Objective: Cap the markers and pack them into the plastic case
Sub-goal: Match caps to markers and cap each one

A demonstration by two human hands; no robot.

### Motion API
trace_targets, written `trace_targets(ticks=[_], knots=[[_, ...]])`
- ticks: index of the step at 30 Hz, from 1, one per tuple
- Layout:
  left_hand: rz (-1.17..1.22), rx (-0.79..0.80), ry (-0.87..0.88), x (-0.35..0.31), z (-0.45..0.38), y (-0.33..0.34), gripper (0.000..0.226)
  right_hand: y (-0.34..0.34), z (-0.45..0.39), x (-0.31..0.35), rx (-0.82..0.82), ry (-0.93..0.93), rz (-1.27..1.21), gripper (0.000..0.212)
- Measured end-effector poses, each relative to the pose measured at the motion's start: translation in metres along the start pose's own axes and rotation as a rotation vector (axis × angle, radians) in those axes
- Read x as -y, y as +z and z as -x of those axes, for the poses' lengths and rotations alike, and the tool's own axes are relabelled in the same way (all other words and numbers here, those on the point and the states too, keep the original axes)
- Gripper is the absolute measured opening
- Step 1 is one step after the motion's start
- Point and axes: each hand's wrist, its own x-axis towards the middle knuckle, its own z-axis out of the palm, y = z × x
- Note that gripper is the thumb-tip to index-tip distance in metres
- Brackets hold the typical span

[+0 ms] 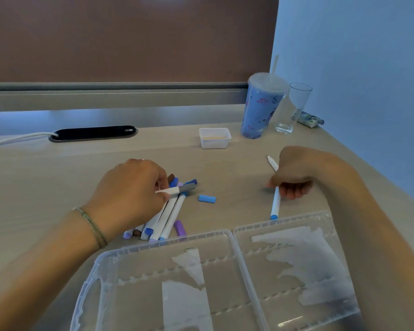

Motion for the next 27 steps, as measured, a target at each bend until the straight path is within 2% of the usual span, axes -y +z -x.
trace_targets(ticks=[5,10,13,17,21,25,27], knots=[[0.008,0.038,-0.003,0.004,-0.001,0.001,0.016,0.01,-0.009,-0.003,0.071,0.124,-0.015,0.04],[0.073,-0.035,0.021,0.004,-0.002,0.002,0.015,0.011,-0.018,-0.005,0.067,0.103,-0.13,0.038],[0.226,-0.093,0.042,0.0,-0.002,0.0,0.006,0.004,-0.01,0.001,-0.024,-0.014,-0.239,0.033],[0.462,-0.098,0.032,-0.008,0.001,-0.004,0.009,0.0,0.012,0.022,-0.053,-0.242,-0.442,0.032],[0.653,-0.008,0.021,-0.018,0.003,-0.003,0.026,0.011,0.032,0.051,0.001,-0.446,-0.566,0.03],[0.814,0.078,0.008,-0.024,0.007,-0.003,0.044,0.028,0.04,0.071,0.026,-0.566,-0.631,0.029],[0.833,0.081,0.021,-0.025,0.007,-0.004,0.037,0.034,0.041,0.077,-0.003,-0.603,-0.624,0.029]])
